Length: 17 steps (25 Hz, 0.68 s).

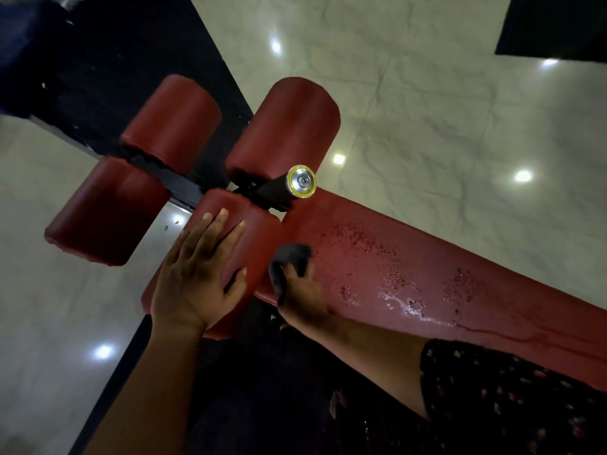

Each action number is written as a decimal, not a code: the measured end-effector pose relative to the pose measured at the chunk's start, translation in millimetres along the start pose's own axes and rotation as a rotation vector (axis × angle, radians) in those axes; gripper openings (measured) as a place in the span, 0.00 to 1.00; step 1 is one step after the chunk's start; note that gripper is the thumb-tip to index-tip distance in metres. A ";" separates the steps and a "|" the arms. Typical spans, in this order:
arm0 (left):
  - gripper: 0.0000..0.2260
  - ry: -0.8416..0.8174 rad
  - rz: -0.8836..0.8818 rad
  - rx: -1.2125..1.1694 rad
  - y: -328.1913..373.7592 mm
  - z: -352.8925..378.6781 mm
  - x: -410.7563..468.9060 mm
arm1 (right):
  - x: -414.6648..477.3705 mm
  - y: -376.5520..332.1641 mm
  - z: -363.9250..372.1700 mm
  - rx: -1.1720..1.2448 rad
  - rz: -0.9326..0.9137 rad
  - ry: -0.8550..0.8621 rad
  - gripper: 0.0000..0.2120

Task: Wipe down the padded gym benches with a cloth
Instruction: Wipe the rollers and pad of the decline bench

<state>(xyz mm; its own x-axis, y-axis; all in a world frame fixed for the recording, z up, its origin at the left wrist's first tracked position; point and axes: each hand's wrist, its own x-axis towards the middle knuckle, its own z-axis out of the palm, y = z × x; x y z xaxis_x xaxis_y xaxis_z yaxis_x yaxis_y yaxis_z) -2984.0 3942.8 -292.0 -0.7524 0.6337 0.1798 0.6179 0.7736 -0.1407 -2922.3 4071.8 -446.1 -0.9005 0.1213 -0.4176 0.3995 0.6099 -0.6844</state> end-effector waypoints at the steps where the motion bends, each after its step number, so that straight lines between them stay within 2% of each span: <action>1: 0.30 -0.002 0.004 0.001 -0.6 -0.4 -0.2 | 3.8 0.2 -1.7 -0.056 0.028 0.015 0.31; 3: 0.30 -0.003 0.008 -0.008 -1.1 0.0 0.2 | 15.7 7.0 6.0 -0.303 0.065 0.002 0.36; 5: 0.29 -0.014 0.010 -0.006 -2.0 0.7 -1.2 | 21.5 10.4 21.7 -0.531 0.076 -0.066 0.48; 6: 0.29 -0.012 0.014 -0.007 -2.8 1.4 -1.4 | 23.1 12.5 30.4 -0.579 0.072 -0.080 0.54; 8: 0.30 -0.014 0.014 -0.006 -4.9 3.1 -1.5 | 24.8 15.9 45.7 -0.580 0.067 -0.069 0.58; 10: 0.30 -0.022 0.008 -0.010 -5.7 4.1 -1.7 | 28.7 16.1 51.1 -0.558 0.034 -0.005 0.55; 12: 0.30 -0.022 0.006 -0.022 -6.1 3.7 -1.1 | 23.0 11.0 50.0 -0.574 0.003 0.007 0.45; 15: 0.30 -0.029 -0.007 -0.028 -5.0 3.3 -0.5 | 10.8 15.0 43.3 -0.611 -0.115 -0.070 0.39; 17: 0.30 -0.024 -0.006 -0.030 -4.7 3.5 -0.8 | 6.3 34.5 19.0 -0.646 -0.282 -0.165 0.37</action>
<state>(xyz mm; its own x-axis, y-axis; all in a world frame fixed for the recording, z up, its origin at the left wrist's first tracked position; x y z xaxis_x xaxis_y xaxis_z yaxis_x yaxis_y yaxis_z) -2987.1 3938.7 -294.9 -0.7614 0.6289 0.1571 0.6193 0.7774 -0.1103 -2910.9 4078.7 -483.7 -0.8963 -0.1978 -0.3969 -0.0714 0.9477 -0.3110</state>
